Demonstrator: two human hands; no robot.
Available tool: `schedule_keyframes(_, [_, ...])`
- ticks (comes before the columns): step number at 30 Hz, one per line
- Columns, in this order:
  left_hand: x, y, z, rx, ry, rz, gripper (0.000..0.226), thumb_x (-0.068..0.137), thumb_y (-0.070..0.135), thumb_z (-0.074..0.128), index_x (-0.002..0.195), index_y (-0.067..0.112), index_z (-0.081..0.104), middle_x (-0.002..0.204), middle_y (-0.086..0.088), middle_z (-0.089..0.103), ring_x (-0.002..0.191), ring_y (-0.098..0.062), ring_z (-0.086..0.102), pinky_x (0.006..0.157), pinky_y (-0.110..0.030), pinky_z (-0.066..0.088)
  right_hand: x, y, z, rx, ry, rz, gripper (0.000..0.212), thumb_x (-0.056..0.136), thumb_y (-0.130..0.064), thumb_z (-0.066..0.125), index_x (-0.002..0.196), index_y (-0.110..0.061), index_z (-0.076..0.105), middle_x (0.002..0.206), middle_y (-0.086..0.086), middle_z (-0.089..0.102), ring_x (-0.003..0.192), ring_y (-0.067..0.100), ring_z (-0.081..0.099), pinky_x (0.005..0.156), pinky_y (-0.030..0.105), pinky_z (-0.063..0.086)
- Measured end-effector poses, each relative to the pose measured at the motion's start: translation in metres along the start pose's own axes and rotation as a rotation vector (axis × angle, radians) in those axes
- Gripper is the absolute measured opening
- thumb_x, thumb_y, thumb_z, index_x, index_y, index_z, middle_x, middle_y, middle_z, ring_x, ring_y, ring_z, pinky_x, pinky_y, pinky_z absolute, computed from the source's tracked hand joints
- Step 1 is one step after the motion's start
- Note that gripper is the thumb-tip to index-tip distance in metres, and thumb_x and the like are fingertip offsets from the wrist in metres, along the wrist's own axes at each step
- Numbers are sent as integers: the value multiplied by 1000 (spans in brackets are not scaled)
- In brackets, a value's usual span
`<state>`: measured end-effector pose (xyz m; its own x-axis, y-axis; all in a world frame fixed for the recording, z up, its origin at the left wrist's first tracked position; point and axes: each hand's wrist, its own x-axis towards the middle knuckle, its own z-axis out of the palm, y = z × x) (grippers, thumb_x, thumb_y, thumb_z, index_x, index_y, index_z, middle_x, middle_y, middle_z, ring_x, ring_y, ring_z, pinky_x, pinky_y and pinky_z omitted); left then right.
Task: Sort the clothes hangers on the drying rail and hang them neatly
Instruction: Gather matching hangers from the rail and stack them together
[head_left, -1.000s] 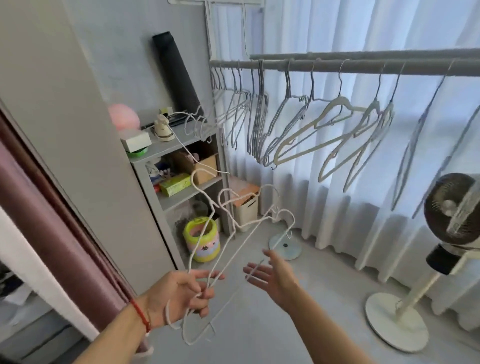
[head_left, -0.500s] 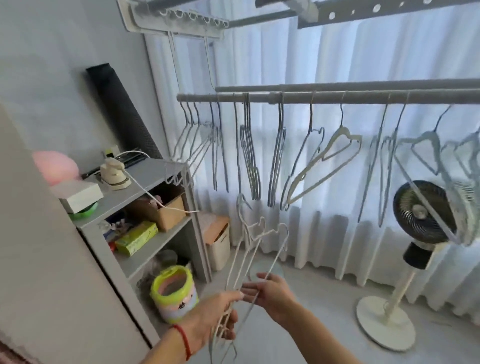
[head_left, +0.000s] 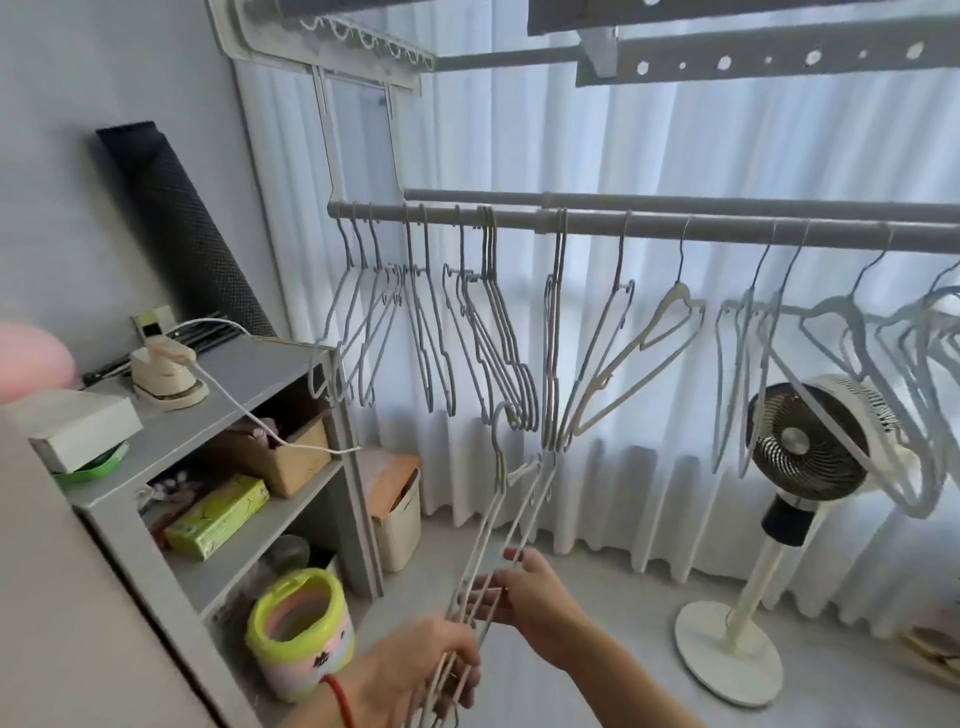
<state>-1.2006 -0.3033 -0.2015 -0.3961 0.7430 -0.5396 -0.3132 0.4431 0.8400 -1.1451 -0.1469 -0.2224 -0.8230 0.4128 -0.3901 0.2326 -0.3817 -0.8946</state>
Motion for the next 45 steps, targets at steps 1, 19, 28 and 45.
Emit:
schedule_keyframes(1, [0,-1,0,12,1,13,32,70,8,61,101,3,59,69,-18,62,59,-29,63,47,-26,44,-2,-3,0,-40,-10,-4,32,101,8,34,132,0,34,106,33,62,69,34,74,62,41,62])
schedule_keyframes(19, [-30,47,-73,174,-20,-173,86,56,43,88,119,-7,56,89,-26,64,51,-30,57,50,-34,48,-4,-256,-19,-1156,475,-749,40,97,-19,63,129,3,53,128,20,60,106,32,60,86,42,51])
schedule_keyframes(28, [-68,126,-37,153,-99,-118,54,68,36,73,106,2,54,87,-27,59,57,-28,53,50,-30,50,35,-258,-35,-787,425,-451,20,99,-9,48,89,5,57,77,21,69,49,29,66,47,34,55])
schedule_keyframes(45, [-62,242,21,152,-181,-4,63,81,43,61,120,-5,51,86,-19,60,61,-24,57,63,-34,49,8,-257,-100,-567,580,-455,29,97,-16,47,101,5,65,79,20,67,48,26,60,44,27,43])
